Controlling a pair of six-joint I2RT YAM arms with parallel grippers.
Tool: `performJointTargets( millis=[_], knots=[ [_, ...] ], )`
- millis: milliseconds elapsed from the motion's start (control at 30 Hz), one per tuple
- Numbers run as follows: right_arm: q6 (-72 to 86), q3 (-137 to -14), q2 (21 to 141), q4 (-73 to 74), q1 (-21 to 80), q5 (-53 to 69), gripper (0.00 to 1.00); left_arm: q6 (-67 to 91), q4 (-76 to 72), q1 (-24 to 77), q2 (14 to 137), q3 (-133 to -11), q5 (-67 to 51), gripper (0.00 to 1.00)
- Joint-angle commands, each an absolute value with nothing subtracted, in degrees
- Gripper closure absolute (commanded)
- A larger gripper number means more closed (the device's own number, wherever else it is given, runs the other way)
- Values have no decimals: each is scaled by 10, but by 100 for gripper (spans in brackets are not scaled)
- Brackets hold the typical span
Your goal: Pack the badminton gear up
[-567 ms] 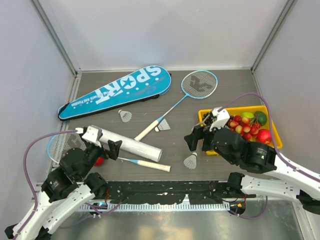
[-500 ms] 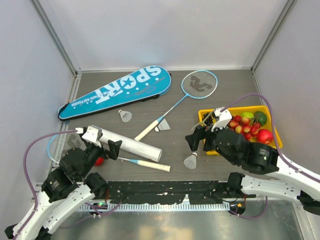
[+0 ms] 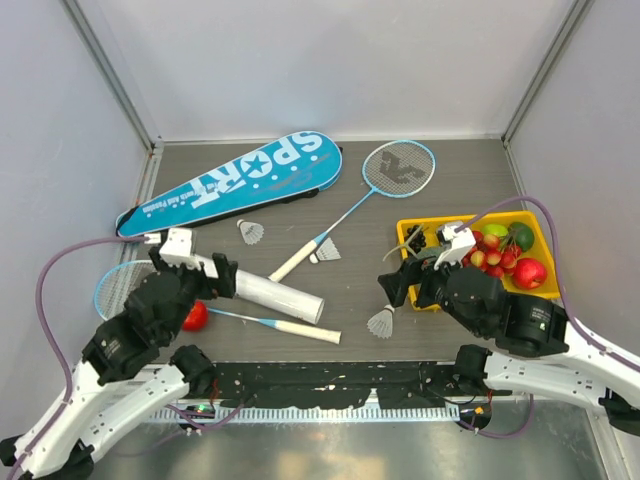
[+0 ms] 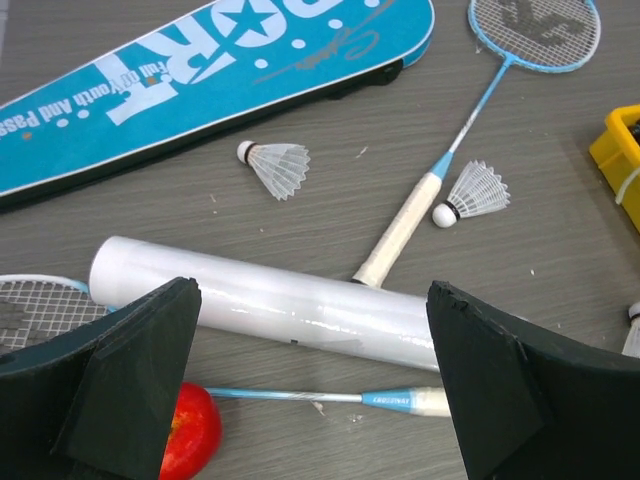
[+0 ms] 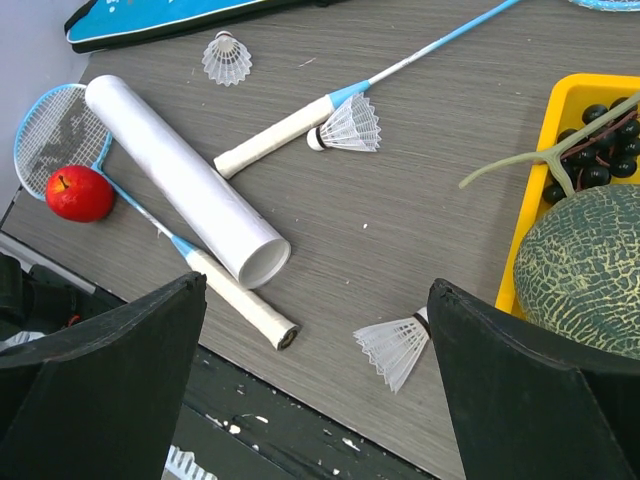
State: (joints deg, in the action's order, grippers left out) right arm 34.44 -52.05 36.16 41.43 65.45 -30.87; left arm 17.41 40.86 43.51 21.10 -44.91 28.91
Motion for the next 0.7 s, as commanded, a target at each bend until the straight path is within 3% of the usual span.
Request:
performJointTargets(
  millis=[0, 167, 400, 667],
  knots=[
    [351, -505, 330, 381, 656, -316, 5, 220, 448, 435, 320, -528, 365, 1],
    [350, -475, 295, 371, 657, -310, 4, 279, 507, 424, 411, -598, 345, 1],
    [344, -448, 272, 387, 656, -301, 5, -37, 490, 425, 446, -590, 129, 6],
    [316, -434, 220, 361, 657, -265, 5, -386, 467, 426, 497, -521, 120, 1]
  ],
)
